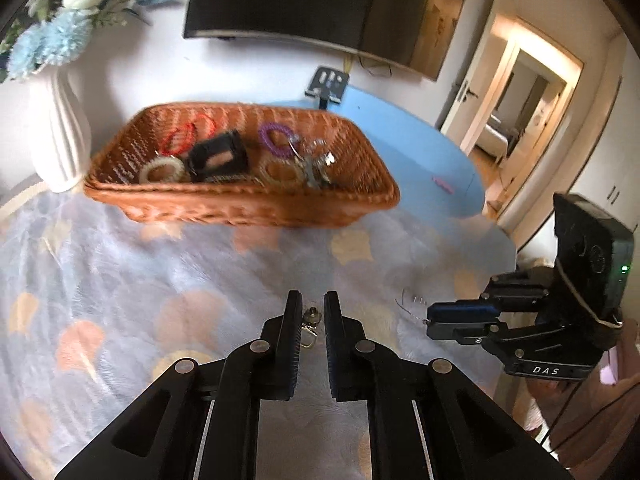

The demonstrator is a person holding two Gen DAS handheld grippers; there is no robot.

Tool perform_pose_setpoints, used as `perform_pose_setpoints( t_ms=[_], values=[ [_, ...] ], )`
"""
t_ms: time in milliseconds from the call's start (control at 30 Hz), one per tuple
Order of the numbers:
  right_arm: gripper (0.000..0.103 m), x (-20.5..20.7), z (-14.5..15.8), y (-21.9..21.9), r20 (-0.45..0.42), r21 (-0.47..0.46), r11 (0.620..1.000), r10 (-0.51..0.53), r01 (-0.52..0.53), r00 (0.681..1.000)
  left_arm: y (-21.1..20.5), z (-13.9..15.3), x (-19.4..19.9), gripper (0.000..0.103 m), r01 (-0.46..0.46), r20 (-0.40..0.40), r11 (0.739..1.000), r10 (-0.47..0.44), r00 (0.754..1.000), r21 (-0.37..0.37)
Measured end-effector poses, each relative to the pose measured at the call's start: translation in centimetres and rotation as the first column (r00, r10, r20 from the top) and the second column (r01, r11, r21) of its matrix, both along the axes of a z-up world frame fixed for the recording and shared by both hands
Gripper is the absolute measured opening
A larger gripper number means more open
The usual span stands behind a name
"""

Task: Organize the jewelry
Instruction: 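Carry the earring and necklace into the basket and open both tools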

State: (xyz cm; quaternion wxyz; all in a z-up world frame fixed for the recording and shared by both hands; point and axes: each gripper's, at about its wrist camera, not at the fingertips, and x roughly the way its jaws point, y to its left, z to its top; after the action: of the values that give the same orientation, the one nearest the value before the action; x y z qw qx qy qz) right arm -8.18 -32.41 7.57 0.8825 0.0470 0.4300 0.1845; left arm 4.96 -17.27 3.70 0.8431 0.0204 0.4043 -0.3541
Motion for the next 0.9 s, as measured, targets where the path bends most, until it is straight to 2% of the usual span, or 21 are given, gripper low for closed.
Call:
perform_pose_setpoints(
  t_ms=[133, 233, 500, 700, 800, 900],
  values=[
    [0.013, -0.1, 1.9, -0.7, 0.032, 0.068, 0.998, -0.007, 0.004, 0.999, 0.8, 1.8, 0.1, 0.011, -0.017, 0.029, 1.000, 0.017, 0.999, -0.009],
    [0.013, 0.1, 3.9, -1.1, 0.070, 0.063, 0.998, -0.017, 0.012, 0.997, 1.1, 3.1, 0.1, 0.011, -0.025, 0.059, 1.000, 0.025, 0.998, -0.002],
    [0.013, 1.2, 9.1, -2.9, 0.174, 0.029, 0.998, -0.061, 0.057, 0.983, 1.0, 5.3, 1.3, 0.011, -0.023, 0.077, 0.999, 0.025, 0.997, -0.025],
    [0.013, 4.5, 12.5, -4.7, 0.244, 0.055, 0.992, -0.124, 0.114, 0.962, 1.2, 8.5, 4.3, 0.011, -0.036, 0.112, 0.998, 0.043, 0.993, -0.058],
    [0.013, 6.7, 12.9, -5.0, 0.240, 0.091, 0.989, -0.134, 0.115, 0.962, 1.5, 9.4, 6.5, 0.011, -0.049, 0.099, 0.995, 0.058, 0.993, -0.091],
    [0.013, 9.6, 12.5, -4.9, 0.208, 0.110, 0.987, -0.134, 0.113, 0.969, 1.3, 9.6, 8.7, 0.011, -0.063, 0.092, 0.994, 0.071, 0.993, -0.090]
  ],
)
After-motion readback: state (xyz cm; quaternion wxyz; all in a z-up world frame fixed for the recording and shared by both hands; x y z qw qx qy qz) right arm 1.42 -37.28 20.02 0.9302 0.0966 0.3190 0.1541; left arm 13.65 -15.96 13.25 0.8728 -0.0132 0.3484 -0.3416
